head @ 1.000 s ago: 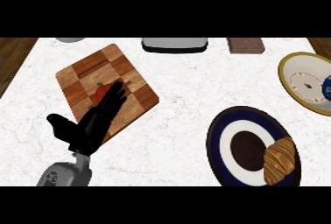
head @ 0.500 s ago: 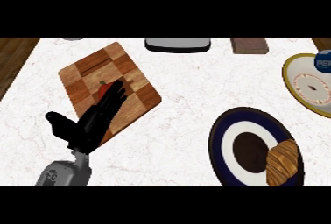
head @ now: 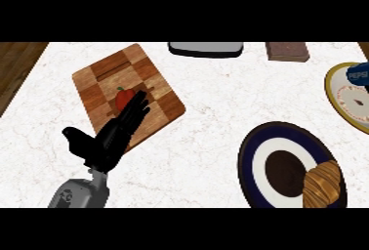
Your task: Pick the can from the plate and place it in the bowl
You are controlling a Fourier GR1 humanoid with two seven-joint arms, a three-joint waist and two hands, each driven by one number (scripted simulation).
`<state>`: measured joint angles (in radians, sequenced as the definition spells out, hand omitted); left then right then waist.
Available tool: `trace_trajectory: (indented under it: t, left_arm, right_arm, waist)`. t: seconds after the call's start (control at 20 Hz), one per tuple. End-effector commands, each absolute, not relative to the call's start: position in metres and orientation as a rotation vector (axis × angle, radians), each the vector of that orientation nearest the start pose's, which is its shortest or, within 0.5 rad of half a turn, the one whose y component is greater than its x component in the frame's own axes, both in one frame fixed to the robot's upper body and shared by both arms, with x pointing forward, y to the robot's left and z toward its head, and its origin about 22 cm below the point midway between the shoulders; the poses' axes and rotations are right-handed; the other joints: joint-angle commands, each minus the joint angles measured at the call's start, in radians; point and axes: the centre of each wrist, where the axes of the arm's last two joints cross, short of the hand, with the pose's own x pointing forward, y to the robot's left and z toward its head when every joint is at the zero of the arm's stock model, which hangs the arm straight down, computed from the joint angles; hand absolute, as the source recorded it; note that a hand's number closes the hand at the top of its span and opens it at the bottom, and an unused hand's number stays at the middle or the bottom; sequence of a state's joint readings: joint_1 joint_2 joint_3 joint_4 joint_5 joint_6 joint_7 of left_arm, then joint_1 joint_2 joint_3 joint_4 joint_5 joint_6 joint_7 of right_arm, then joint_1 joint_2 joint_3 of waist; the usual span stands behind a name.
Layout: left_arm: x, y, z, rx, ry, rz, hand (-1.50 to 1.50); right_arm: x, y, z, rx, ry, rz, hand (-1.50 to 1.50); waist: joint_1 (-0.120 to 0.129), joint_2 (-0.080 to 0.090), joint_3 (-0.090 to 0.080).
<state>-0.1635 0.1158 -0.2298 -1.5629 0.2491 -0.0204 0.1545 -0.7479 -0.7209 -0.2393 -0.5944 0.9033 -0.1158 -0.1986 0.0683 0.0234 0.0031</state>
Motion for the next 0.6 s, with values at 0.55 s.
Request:
trace_trajectory:
  t: [0.55]
  left_arm:
    - [0.271, 0.190, 0.038, -0.320, -1.506, -0.169, 0.00]
  right_arm:
    - [0.378, -0.464, 0.111, -0.906, -1.563, 0.303, -1.50]
  waist:
    - [-0.016, -0.001, 0.006]
